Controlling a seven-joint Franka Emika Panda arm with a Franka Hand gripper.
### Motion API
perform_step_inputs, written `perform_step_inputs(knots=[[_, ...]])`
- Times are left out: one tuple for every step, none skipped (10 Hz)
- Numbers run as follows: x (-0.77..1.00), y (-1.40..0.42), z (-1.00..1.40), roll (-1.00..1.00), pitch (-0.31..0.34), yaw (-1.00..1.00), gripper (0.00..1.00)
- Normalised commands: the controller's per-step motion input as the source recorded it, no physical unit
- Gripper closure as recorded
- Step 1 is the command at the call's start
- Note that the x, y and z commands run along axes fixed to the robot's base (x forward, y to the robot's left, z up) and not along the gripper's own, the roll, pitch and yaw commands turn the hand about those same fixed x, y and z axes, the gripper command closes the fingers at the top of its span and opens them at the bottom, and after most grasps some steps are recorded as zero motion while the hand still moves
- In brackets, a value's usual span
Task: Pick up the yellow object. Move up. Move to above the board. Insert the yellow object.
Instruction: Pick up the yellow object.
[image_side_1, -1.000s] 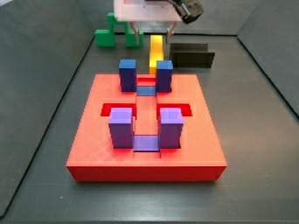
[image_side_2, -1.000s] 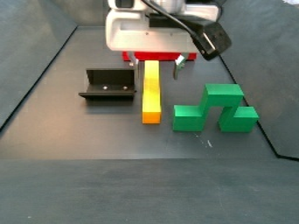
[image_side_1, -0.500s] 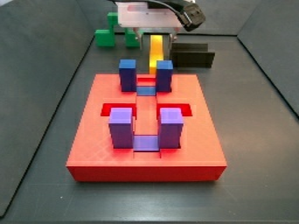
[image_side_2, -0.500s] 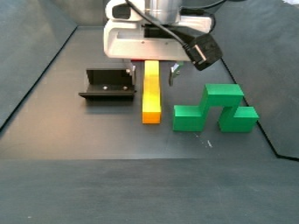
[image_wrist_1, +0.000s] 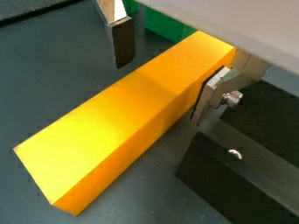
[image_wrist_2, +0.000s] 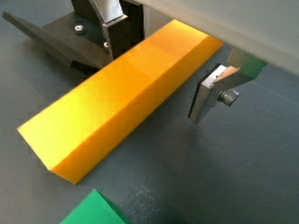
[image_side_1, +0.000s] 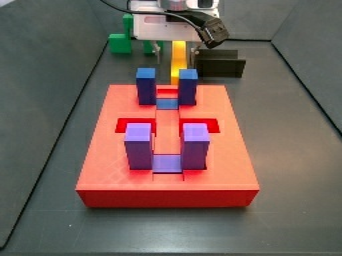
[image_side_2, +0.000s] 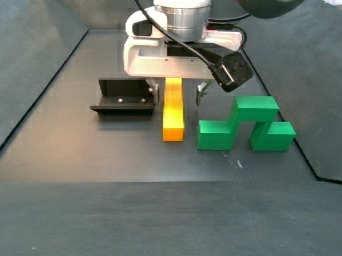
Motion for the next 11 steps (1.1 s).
perform_step_inputs(knots=[[0.00, 0.00, -0.02, 0.00, 0.000, 0.00, 0.00], [0.00, 0.00, 0.00, 0.00, 0.000, 0.00, 0.00], [0.00, 0.00, 0.00, 0.00, 0.000, 0.00, 1.00], [0.00, 0.00, 0.00, 0.00, 0.000, 0.00, 1.00], [0.00, 0.00, 0.00, 0.00, 0.000, 0.00, 1.00], [0.00, 0.00, 0.00, 0.00, 0.000, 0.00, 1.00], [0.00, 0.00, 0.00, 0.00, 0.000, 0.00, 1.00], [0.00, 0.00, 0.00, 0.00, 0.000, 0.00, 1.00], [0.00, 0.00, 0.00, 0.00, 0.000, 0.00, 1.00], [0.00, 0.00, 0.00, 0.00, 0.000, 0.00, 1.00], [0.00, 0.00, 0.00, 0.00, 0.000, 0.00, 1.00]])
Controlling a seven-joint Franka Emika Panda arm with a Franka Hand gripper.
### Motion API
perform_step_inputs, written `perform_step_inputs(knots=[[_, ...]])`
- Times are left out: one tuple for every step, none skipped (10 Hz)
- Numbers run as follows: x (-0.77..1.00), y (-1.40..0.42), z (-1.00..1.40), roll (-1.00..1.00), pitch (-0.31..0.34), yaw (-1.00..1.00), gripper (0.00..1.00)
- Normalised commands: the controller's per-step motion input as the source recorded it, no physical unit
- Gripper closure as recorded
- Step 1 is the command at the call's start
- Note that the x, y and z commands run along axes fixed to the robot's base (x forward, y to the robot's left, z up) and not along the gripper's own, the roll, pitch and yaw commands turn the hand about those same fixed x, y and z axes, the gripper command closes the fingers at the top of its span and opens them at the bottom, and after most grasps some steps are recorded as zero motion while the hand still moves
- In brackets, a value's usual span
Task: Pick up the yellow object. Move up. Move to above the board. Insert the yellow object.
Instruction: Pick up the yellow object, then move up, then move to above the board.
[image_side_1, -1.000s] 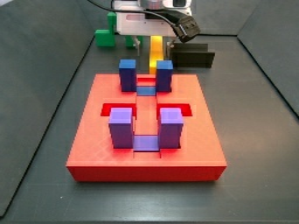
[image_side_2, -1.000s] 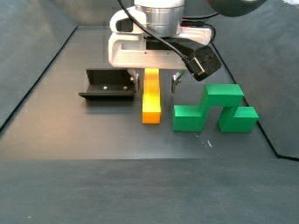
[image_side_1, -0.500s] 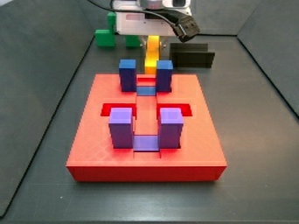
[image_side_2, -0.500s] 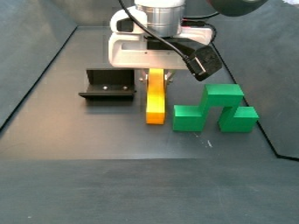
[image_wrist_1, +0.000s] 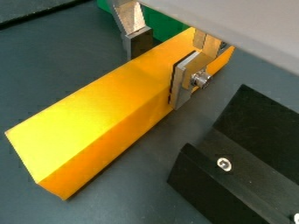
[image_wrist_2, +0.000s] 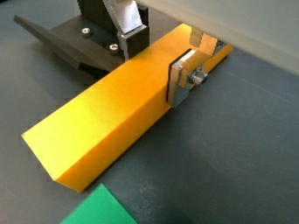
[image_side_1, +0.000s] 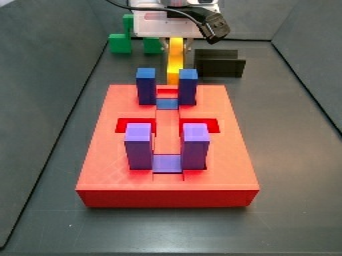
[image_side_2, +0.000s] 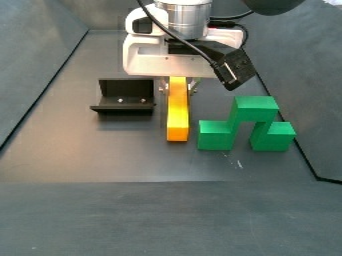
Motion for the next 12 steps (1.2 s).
perform_step_inputs(knots=[[0.00, 0.00, 0.00, 0.00, 0.000, 0.00, 1.00], [0.00, 0.00, 0.00, 0.00, 0.000, 0.00, 1.00], [0.00, 0.00, 0.00, 0.00, 0.000, 0.00, 1.00], [0.00, 0.00, 0.00, 0.00, 0.000, 0.00, 1.00], [0.00, 0.00, 0.00, 0.00, 0.000, 0.00, 1.00], [0.00, 0.00, 0.00, 0.00, 0.000, 0.00, 1.00], [0.00, 0.00, 0.00, 0.00, 0.000, 0.00, 1.00], [0.00, 0.00, 0.83, 0.00, 0.000, 0.00, 1.00], [0.00, -0.07, 0.85, -0.01, -0.002, -0.04, 1.00], [-0.05, -0.05, 0.52, 0.01, 0.037, -0.04, 1.00], [-0.02, -0.03, 0.32, 0.03, 0.023, -0.03, 1.00], [0.00, 0.00, 1.40, 0.00, 0.000, 0.00, 1.00]])
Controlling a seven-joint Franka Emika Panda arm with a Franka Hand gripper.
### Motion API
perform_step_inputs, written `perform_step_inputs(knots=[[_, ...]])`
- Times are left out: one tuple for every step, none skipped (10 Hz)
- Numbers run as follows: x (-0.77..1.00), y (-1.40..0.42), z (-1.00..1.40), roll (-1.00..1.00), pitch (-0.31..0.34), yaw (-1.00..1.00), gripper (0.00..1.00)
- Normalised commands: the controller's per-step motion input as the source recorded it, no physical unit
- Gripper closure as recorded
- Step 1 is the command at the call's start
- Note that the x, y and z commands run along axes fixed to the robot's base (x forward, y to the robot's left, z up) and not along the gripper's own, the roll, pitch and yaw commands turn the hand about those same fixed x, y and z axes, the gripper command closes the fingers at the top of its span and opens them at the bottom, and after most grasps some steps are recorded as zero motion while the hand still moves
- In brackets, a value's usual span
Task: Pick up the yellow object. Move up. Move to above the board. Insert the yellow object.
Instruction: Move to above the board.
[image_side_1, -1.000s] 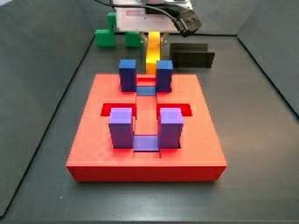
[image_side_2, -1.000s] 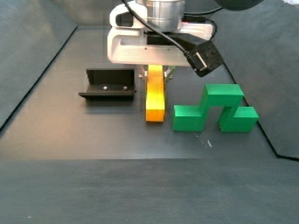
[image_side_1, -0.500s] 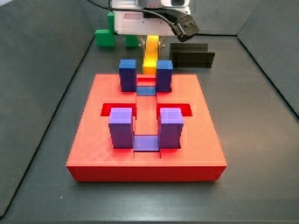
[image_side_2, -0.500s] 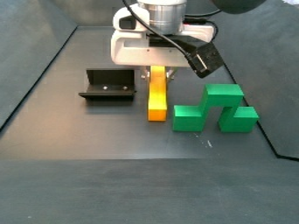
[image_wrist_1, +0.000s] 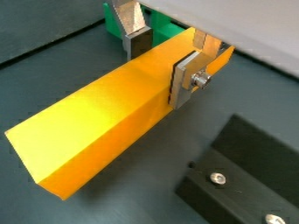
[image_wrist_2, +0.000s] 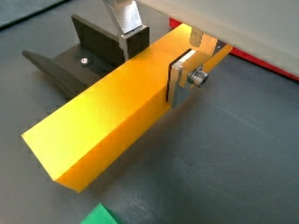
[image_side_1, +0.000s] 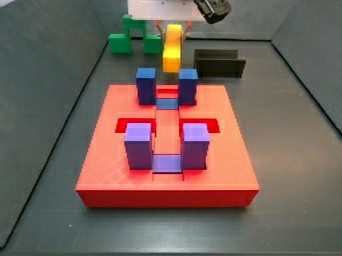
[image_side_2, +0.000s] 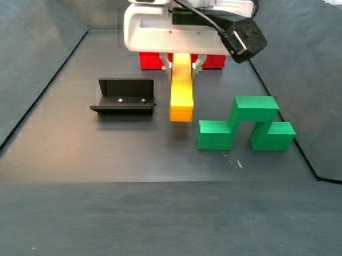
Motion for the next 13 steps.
perform_step_inputs(knots=[[0.00, 0.00, 1.40, 0.00, 0.013, 0.01, 1.00], [-0.03, 0.00, 1.40, 0.02, 0.042, 0.00, 1.00], [-0.01, 0.00, 1.40, 0.05, 0.004, 0.01, 1.00], [0.01, 0.00, 1.40, 0.04, 0.038, 0.01, 1.00], [0.00, 0.00, 1.40, 0.03, 0.055, 0.01, 1.00], [0.01, 0.00, 1.40, 0.02, 0.052, 0.01, 1.00], [0.03, 0.00, 0.85, 0.02, 0.052, 0.01, 1.00], [0.04, 0.00, 0.26, 0.01, 0.063, 0.01, 1.00], [-0.08, -1.40, 0.22, -0.01, 0.346, 0.08, 1.00], [-0.09, -1.40, 0.21, 0.03, 0.322, 0.07, 1.00], [-0.08, -1.40, 0.22, 0.04, 0.244, 0.05, 1.00], [-0.08, -1.40, 0.22, 0.00, 0.179, 0.03, 1.00], [-0.07, -1.40, 0.22, 0.00, 0.133, 0.02, 1.00]])
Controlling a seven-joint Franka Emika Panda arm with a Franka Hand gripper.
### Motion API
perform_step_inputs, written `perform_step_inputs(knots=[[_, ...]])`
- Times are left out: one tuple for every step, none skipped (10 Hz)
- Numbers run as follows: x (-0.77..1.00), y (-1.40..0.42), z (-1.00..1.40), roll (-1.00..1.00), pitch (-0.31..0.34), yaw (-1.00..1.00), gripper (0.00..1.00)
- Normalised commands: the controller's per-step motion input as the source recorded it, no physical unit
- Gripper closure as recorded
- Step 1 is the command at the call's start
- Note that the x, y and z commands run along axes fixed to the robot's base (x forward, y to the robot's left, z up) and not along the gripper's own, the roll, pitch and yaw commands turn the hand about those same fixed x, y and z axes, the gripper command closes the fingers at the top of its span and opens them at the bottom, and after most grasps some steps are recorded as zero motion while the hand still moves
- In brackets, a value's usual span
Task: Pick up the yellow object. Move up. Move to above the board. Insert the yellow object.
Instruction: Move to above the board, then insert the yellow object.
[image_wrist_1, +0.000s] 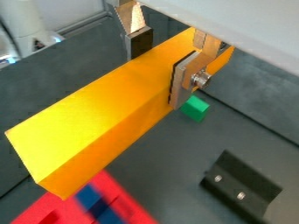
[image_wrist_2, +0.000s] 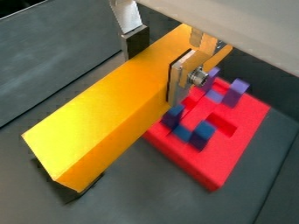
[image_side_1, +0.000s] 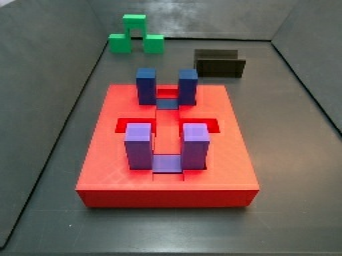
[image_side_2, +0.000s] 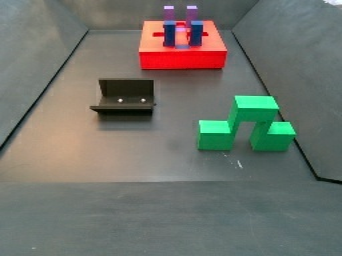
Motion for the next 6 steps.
perform_step_inputs(knots=[[-0.06, -1.40, 0.23, 0.01, 0.108, 0.02, 1.00], [-0.04, -1.40, 0.24, 0.00, 0.106, 0.01, 1.00], [-0.02, -1.40, 0.24, 0.01, 0.111, 0.01, 1.00], [0.04, -0.73, 0.14, 0.01, 0.142, 0.01, 1.00], [0.07, -0.35, 0.07, 0.01, 0.149, 0.01, 1.00], [0.02, 0.00, 0.00, 0.00, 0.000, 0.00, 1.00]])
